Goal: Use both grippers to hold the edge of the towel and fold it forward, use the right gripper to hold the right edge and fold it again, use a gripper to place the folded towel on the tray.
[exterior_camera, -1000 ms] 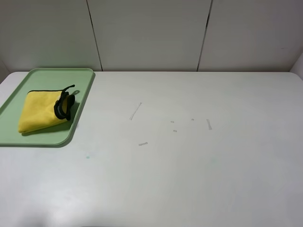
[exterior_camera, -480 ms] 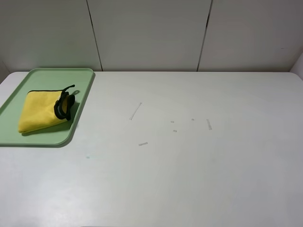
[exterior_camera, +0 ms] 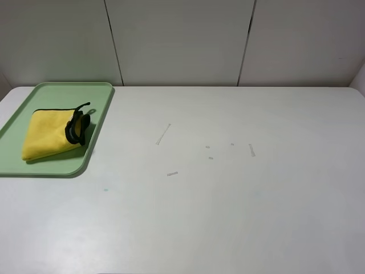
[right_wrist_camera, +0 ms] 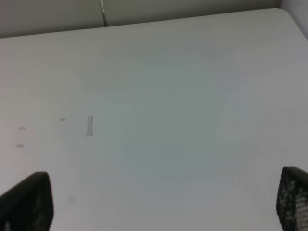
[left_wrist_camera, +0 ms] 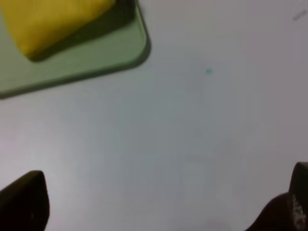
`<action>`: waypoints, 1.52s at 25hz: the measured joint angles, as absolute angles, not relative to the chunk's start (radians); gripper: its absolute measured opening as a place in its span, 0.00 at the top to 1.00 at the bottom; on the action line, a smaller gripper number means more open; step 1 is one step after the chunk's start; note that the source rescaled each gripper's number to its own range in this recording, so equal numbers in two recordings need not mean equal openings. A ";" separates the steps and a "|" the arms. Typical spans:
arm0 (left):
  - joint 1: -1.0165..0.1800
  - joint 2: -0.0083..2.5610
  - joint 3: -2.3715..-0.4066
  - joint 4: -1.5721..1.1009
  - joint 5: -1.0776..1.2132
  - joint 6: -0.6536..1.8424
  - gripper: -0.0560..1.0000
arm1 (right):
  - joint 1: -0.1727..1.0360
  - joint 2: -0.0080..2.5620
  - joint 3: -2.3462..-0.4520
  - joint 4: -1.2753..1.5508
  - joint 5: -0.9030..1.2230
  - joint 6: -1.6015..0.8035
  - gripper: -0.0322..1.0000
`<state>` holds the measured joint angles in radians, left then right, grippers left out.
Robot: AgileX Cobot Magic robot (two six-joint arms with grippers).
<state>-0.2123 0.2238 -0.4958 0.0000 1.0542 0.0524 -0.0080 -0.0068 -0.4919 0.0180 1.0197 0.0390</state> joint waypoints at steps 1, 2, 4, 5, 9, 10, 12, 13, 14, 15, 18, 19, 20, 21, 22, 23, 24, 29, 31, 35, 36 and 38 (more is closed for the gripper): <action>-0.191 0.198 -0.495 -0.009 1.054 0.068 0.00 | -0.008 -0.007 -0.492 0.018 1.020 0.039 0.00; -0.165 0.173 -0.493 -0.022 1.054 0.083 0.00 | -0.008 -0.007 -0.492 0.018 1.020 0.039 0.00; -0.120 0.130 -0.492 -0.041 1.054 0.108 0.00 | -0.008 -0.007 -0.492 0.018 1.020 0.039 0.00; -0.098 0.109 -0.492 -0.049 1.054 0.118 0.00 | -0.008 -0.007 -0.492 0.018 1.020 0.039 0.00; -0.036 0.039 -0.492 -0.079 1.055 0.151 0.00 | -0.008 -0.007 -0.492 0.018 1.020 0.039 0.00; -0.028 0.022 -0.492 -0.080 1.055 0.155 0.00 | -0.008 -0.007 -0.492 0.018 1.020 0.039 0.00; -0.024 -0.002 -0.492 -0.083 1.055 0.160 0.00 | -0.008 -0.007 -0.492 0.018 1.020 0.039 0.00; -0.024 -0.002 -0.492 -0.086 1.055 0.160 0.00 | -0.008 -0.007 -0.492 0.018 1.020 0.039 0.00; -0.024 -0.002 -0.492 -0.086 1.055 0.160 0.00 | -0.008 -0.007 -0.492 0.018 1.020 0.039 0.00; -0.024 -0.003 -0.492 -0.087 1.055 0.160 0.00 | -0.008 -0.007 -0.492 0.018 1.020 0.039 0.00; -0.024 -0.003 -0.492 -0.088 1.055 0.160 0.00 | -0.008 -0.007 -0.492 0.018 1.020 0.039 0.00; -0.024 -0.003 -0.492 -0.088 1.055 0.160 0.00 | -0.008 -0.007 -0.492 0.018 1.020 0.039 0.00; -0.024 -0.003 -0.492 -0.088 1.055 0.160 0.00 | -0.008 -0.007 -0.492 0.018 1.020 0.039 0.00; -0.024 -0.003 -0.492 -0.088 1.055 0.160 0.00 | -0.008 -0.007 -0.492 0.018 1.020 0.039 0.00; -0.024 -0.003 -0.492 -0.088 1.055 0.160 0.00 | -0.008 -0.007 -0.492 0.018 1.020 0.039 0.00; -0.024 -0.003 -0.492 -0.088 1.055 0.160 0.00 | -0.008 -0.007 -0.492 0.018 1.020 0.039 0.00; -0.024 -0.003 -0.492 -0.088 1.055 0.160 0.00 | -0.008 -0.007 -0.492 0.018 1.020 0.039 0.00; -0.024 -0.003 -0.492 -0.088 1.055 0.161 0.00 | -0.008 -0.007 -0.492 0.018 1.020 0.039 0.00; -0.024 -0.003 -0.492 -0.088 1.055 0.161 0.00 | -0.008 -0.007 -0.492 0.018 1.020 0.039 0.00; -0.024 -0.003 -0.492 -0.088 1.055 0.161 0.00 | -0.008 -0.007 -0.492 0.018 1.020 0.039 0.00; -0.024 -0.003 -0.492 -0.088 1.055 0.161 0.00 | -0.008 -0.007 -0.492 0.018 1.020 0.039 0.00; -0.024 -0.003 -0.492 -0.088 1.055 0.161 0.00 | -0.008 -0.007 -0.492 0.018 1.020 0.039 0.00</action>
<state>-0.0245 -0.0026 -0.4917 -0.0881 1.0551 0.1612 -0.0080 -0.0068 -0.4919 0.0180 1.0197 0.0390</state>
